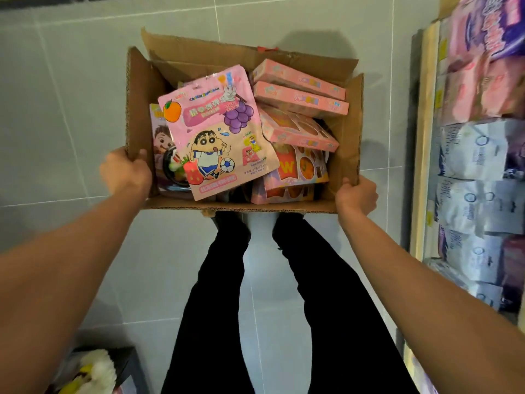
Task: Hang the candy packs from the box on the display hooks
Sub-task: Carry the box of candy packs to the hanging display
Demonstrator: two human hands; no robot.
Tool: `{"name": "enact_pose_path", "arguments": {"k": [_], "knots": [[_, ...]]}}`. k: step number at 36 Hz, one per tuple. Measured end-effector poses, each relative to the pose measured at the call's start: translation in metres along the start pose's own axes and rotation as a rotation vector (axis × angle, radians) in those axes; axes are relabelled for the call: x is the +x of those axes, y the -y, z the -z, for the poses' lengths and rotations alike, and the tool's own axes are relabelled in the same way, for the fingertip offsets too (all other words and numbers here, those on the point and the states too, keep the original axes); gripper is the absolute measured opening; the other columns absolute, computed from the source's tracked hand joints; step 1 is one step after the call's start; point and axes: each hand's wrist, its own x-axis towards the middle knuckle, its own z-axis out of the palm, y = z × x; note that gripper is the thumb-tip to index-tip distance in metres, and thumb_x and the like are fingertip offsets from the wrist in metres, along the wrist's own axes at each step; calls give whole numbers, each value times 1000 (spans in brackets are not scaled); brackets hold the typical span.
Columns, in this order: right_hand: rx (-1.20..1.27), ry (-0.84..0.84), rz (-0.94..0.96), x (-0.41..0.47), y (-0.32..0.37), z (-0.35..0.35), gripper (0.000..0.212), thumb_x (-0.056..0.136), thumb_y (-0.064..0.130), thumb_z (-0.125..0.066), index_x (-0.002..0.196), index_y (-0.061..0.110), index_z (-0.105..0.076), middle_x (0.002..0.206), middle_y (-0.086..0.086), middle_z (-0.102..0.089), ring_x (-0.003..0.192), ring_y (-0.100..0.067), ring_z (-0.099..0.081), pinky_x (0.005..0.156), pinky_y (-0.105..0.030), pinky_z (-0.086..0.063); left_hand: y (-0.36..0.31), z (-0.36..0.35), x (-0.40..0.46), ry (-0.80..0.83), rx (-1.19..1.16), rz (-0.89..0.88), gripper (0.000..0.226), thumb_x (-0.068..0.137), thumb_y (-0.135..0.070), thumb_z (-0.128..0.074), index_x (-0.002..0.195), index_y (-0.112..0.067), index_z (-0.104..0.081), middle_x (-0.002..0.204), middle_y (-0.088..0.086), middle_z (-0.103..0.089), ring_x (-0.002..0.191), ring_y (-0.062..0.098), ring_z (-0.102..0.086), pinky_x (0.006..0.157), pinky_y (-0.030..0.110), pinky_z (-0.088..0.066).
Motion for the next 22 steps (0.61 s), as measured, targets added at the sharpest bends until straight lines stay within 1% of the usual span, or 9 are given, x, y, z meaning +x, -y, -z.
{"name": "enact_pose_path", "arguments": {"k": [3, 6, 8, 12, 14, 16, 17, 20, 22], "knots": [[0, 30, -12, -21, -6, 35, 22, 101, 18, -53, 109, 12, -72, 110, -9, -72, 105, -30, -66, 97, -42, -52, -2, 34, -37, 1, 4, -4, 36, 98, -26, -57, 124, -2, -65, 122, 23, -67, 114, 41, -61, 97, 44, -49], [9, 43, -16, -52, -20, 74, 22, 100, 18, -52, 111, 12, -71, 113, -11, -71, 107, -32, -65, 98, -42, -51, 4, 67, -78, 2, -14, -9, 36, 98, -25, -57, 125, -3, -65, 123, 22, -67, 114, 40, -62, 96, 42, -49], [21, 41, -16, -73, -31, 99, 22, 99, 19, -54, 112, 10, -70, 114, -12, -71, 108, -33, -65, 97, -42, -52, 11, 89, -105, 0, -4, -14, 36, 98, -26, -57, 124, -3, -66, 121, 23, -67, 113, 41, -62, 95, 42, -49], [76, 34, -13, -115, -58, 144, 21, 96, 19, -55, 108, 7, -69, 111, -14, -71, 106, -36, -65, 94, -44, -54, 30, 130, -158, -8, -29, -54, 37, 97, -27, -57, 123, -4, -67, 120, 24, -68, 112, 42, -62, 96, 43, -49], [107, 17, -12, -131, -71, 160, 22, 95, 19, -53, 106, 10, -71, 108, -13, -71, 103, -35, -66, 86, -36, -53, 40, 142, -176, -12, -47, -58, 37, 96, -28, -57, 124, -6, -67, 120, 23, -68, 112, 42, -62, 96, 44, -51], [143, 9, 11, -159, -88, 181, 23, 95, 18, -51, 106, 12, -70, 106, -12, -71, 100, -34, -66, 77, -30, -46, 55, 158, -201, -31, -57, -78, 37, 96, -28, -56, 124, -6, -67, 119, 23, -68, 111, 42, -63, 96, 44, -51], [162, 3, 27, -174, -96, 192, 24, 96, 19, -50, 106, 12, -70, 106, -12, -71, 100, -33, -66, 77, -30, -45, 62, 167, -213, -46, -59, -89, 37, 96, -28, -56, 124, -6, -67, 119, 24, -68, 111, 42, -63, 96, 45, -51], [165, -68, 40, -213, -126, 223, 25, 98, 18, -48, 109, 12, -70, 111, -13, -72, 104, -34, -66, 82, -35, -48, 88, 187, -247, -66, -73, -134, 39, 96, -28, -56, 125, -2, -66, 120, 25, -67, 112, 43, -62, 98, 46, -51], [148, -106, 44, -238, -151, 240, 25, 99, 16, -48, 108, 11, -70, 113, -16, -71, 105, -35, -65, 79, -33, -45, 107, 201, -273, -54, -90, -170, 40, 96, -28, -56, 125, -2, -66, 119, 25, -67, 112, 42, -62, 98, 47, -51]]}}
